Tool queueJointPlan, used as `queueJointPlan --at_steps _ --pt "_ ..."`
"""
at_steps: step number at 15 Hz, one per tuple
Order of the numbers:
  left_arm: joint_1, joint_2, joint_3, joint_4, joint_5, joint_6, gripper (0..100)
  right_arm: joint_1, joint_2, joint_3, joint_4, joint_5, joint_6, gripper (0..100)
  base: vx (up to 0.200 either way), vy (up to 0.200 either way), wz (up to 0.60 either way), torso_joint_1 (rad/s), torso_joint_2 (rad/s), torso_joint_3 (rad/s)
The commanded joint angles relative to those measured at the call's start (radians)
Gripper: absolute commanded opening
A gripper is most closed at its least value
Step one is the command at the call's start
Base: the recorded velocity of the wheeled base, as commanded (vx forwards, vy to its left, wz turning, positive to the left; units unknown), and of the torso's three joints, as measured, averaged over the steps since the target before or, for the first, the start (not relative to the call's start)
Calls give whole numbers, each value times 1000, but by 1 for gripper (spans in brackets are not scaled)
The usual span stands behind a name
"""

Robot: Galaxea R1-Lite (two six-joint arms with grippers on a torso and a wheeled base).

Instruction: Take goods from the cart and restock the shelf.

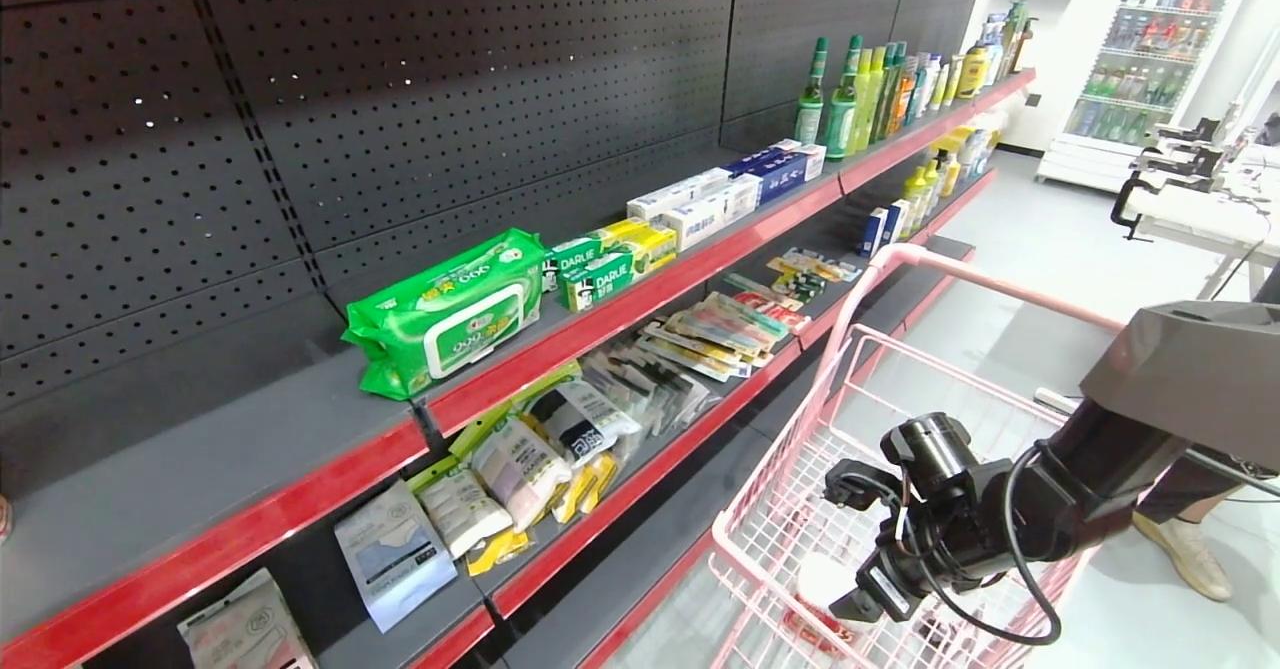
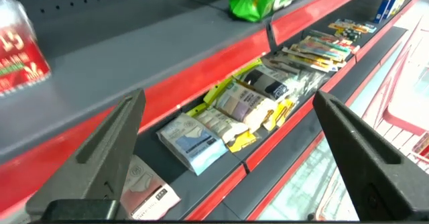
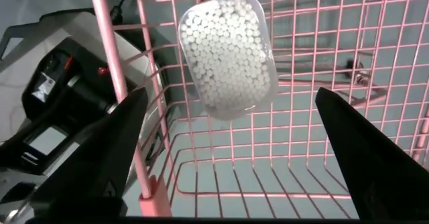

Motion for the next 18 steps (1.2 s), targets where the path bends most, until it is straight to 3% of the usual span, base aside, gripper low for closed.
queueJointPlan --at_steps 1,13,18 --pt "0 1 0 0 0 0 100 -4 -1 0 0 2 -14 100 0 0 0 -149 369 217" --pt "0 1 0 0 0 0 100 -36 42 3 0 105 -124 100 0 0 0 -22 53 30" --pt "0 1 0 0 0 0 100 -36 52 -29 0 125 -138 100 0 0 0 -131 335 193"
